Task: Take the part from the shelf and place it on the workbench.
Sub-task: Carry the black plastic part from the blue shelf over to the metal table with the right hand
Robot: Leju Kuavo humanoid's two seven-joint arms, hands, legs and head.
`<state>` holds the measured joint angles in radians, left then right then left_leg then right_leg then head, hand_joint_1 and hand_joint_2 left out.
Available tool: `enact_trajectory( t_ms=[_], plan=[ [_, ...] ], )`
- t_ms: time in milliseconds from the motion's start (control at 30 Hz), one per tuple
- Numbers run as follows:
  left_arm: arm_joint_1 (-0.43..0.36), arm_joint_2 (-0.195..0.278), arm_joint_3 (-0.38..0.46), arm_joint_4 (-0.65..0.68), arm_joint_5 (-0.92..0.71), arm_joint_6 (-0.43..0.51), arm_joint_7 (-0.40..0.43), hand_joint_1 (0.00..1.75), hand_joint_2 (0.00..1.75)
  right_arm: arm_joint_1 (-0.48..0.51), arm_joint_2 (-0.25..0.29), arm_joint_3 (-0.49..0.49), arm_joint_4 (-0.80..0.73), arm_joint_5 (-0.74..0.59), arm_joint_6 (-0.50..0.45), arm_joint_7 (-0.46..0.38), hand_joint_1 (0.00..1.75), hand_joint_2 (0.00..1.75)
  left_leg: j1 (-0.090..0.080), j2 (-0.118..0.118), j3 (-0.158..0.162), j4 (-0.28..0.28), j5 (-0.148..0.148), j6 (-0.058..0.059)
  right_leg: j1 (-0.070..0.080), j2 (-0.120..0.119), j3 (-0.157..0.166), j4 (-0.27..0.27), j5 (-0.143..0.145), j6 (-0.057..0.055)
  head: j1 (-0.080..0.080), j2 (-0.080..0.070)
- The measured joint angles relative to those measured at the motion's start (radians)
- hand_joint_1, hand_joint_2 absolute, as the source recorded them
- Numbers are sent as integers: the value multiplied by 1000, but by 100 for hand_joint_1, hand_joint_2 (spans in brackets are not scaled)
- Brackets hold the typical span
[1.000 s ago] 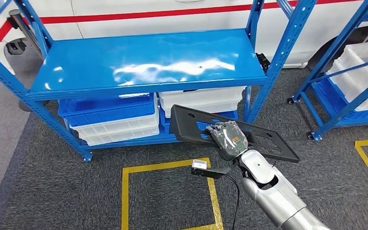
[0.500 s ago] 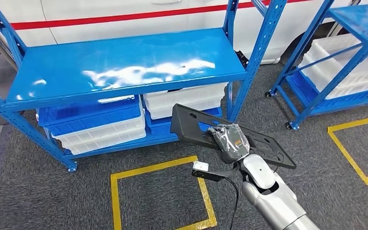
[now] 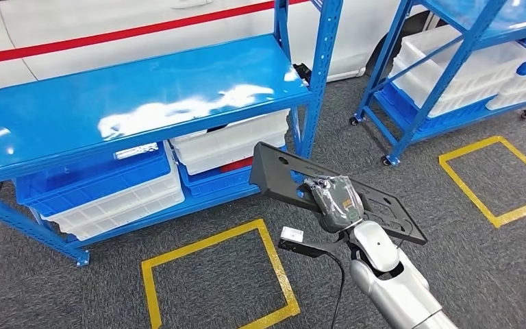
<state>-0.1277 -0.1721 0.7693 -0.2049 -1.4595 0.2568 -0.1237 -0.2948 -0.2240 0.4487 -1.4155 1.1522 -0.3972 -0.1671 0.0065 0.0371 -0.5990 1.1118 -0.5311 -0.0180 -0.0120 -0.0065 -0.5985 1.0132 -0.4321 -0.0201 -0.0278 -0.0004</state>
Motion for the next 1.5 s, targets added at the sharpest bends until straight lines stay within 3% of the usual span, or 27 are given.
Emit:
enact_trajectory(
  t_ms=[67, 100, 133, 200, 267, 333, 400, 467, 533, 600, 633, 667, 733, 800, 833, 900, 967, 1000, 1067, 1133, 1167, 1200, 1233, 1300, 1367, 1433, 1500],
  plan=[
    [2, 0, -2, 0, -1, 0, 2, 0, 175, 3, 0, -1, -1, 0, -1, 0, 175, 175, 0, -22, -59, 138, -64, -3, 1, 16, -3, 1, 3, -5, 0, 0],
    [4, 0, -4, 0, -2, 0, 3, 0, 175, 6, 0, -1, -1, 0, -1, 0, 175, 175, 0, -26, -79, 184, -76, -3, 2, 27, -5, 1, 3, -6, 0, 0],
    [5, 0, -4, 0, -2, 0, 4, 0, 175, 9, 0, -1, -1, 0, -1, 0, 175, 175, 0, -27, -84, 195, -68, -2, 3, 37, -6, 3, 4, -6, 0, 0],
    [5, 0, -5, 0, -3, 0, 6, 0, 175, 15, 0, -2, -2, 0, -2, 0, 175, 175, 1, -36, -38, 99, -3, 4, 3, 59, -6, 7, 4, -5, 0, 0],
    [4, 2, -6, 0, -2, 1, 7, 0, 175, 20, 1, -4, -3, 0, -4, 0, 175, 175, 2, -76, 22, -34, 50, 13, 3, 79, -11, 13, 4, 1, 0, 0],
    [5, 4, -6, 0, 0, 3, 7, 0, 175, 26, 2, -7, -4, 0, -6, -1, 175, 175, 1, -103, 42, -86, 59, 19, -1, 97, -22, 16, 10, 14, 0, 0],
    [6, 3, -6, 0, 3, 6, 7, 0, 175, 33, 2, -11, -4, 0, -6, -1, 175, 175, 2, -88, 41, -95, 65, 25, -5, 112, -31, 17, 16, 28, 0, 0],
    [5, 4, -6, 0, 7, 9, 6, 0, 175, 33, 3, -15, -3, -1, -6, -2, 175, 175, 6, -67, 46, -109, 75, 37, -1, 83, -49, 51, -3, 37, 0, 0],
    [6, 5, -6, 0, 12, 11, 5, 0, 175, 25, 6, -17, -1, -3, -6, -5, 175, 175, 5, -45, 47, -115, 80, 44, 1, 34, -101, 158, -63, 43, 0, 0],
    [10, 5, -5, 0, 17, 11, 4, 0, 175, 20, 10, -17, 4, -4, -5, -7, 175, 175, 3, -25, 44, -114, 81, 45, -3, 15, -153, 272, -111, 47, 0, 0],
    [12, 5, -5, 0, 20, 11, 4, 0, 175, 20, 12, -17, 7, -4, -5, -8, 175, 175, 3, -15, 43, -114, 80, 45, -5, 12, -159, 290, -111, 49, 0, 0],
    [13, 5, -5, 0, 22, 11, 4, 0, 175, 19, 15, -17, 10, -3, -4, -9, 175, 175, 3, -6, 43, -114, 80, 44, -8, 8, -144, 268, -92, 50, 0, 0],
    [13, 4, -5, 0, 26, 12, 4, 0, 175, 15, 23, -17, 14, -2, -4, -12, 175, 175, 3, 11, 44, -112, 77, 39, -9, -17, -67, 133, -35, 47, 0, 0],
    [14, 5, -5, 0, 30, 14, 4, 0, 175, 4, 32, -15, 18, -1, -4, -15, 175, 175, -2, 25, 44, -108, 73, 29, -2, -40, -10, 26, -6, 37, 0, 0],
    [14, 5, -5, 0, 31, 16, 3, 0, 175, -1, 36, -15, 21, -1, -3, -17, 175, 175, -4, 31, 44, -107, 72, 24, 2, -43, -5, 10, -7, 31, 0, 0],
    [15, 5, -5, 0, 32, 19, 0, 0, 175, -8, 40, -14, 28, -1, -3, -19, 175, 175, -5, 42, 45, -107, 69, 12, 5, -25, -7, 7, -3, 19, 0, 0],
    [16, 5, -5, 0, 32, 22, -3, 0, 175, -14, 46, -14, 34, -2, -3, -21, 175, 175, -1, 26, 35, -81, 46, 2, 2, -11, -7, 2, 2, 6, 0, 0],
    [17, 5, -5, 0, 32, 23, -4, 0, 175, -16, 49, -14, 36, -3, -4, -21, 175, 175, 1, 10, 18, -41, 20, -1, 0, -5, -7, -1, 5, 0, 0, 0],
    [22, 5, -5, 0, 30, 25, -4, 0, 175, -16, 56, -14, 39, -2, -6, -19, 175, 175, 3, -19, -41, 94, -47, -4, 1, 11, -9, 0, 6, -7, 0, 0],
    [26, 5, -5, 0, 29, 24, -3, 0, 175, -6, 61, -14, 39, 1, -9, -16, 175, 175, 3, -27, -86, 188, -72, -5, 3, 30, -10, 2, 6, -9, 0, 0],
    [28, 5, -5, 0, 29, 24, -2, 0, 175, 1, 64, -14, 39, 3, -11, -14, 175, 175, 3, -29, -84, 181, -55, -4, 4, 41, -10, 4, 6, -8, 0, 0],
    [28, 5, -5, 0, 27, 23, -1, 0, 175, 6, 65, -14, 37, 5, -12, -12, 175, 175, 3, -32, -64, 133, -21, -1, 4, 52, -10, 7, 5, -7, 0, 0],
    [28, 5, -5, 0, 26, 23, 0, 0, 175, 11, 66, -14, 35, 8, -13, -11, 175, 175, 4, -45, -33, 61, 18, 2, 4, 64, -10, 10, 4, -6, 0, 0],
    [28, 5, -5, 0, 22, 22, 4, 0, 175, 16, 68, -16, 31, 11, -16, -9, 175, 175, 6, -82, 19, -57, 62, 9, 5, 84, -15, 15, 3, 2, 0, 0],
    [27, 4, -5, 0, 19, 22, 7, 0, 175, 22, 68, -19, 27, 13, -20, -9, 175, 175, 4, -96, 32, -88, 64, 13, 2, 102, -22, 16, 7, 13, 0, 0],
    [25, 3, -5, 0, 17, 22, 8, 0, 175, 31, 65, -30, 25, 12, -22, -9, 175, 175, 4, -78, 36, -96, 71, 23, -1, 109, -27, 17, 9, 26, 0, 0],
    [21, 1, -5, 0, 13, 19, 9, 0, 175, 36, 57, -43, 22, 5, -24, -10, 175, 175, 7, -58, 39, -106, 78, 36, 0, 73, -47, 59, -19, 35, 0, 0]
  ],
)
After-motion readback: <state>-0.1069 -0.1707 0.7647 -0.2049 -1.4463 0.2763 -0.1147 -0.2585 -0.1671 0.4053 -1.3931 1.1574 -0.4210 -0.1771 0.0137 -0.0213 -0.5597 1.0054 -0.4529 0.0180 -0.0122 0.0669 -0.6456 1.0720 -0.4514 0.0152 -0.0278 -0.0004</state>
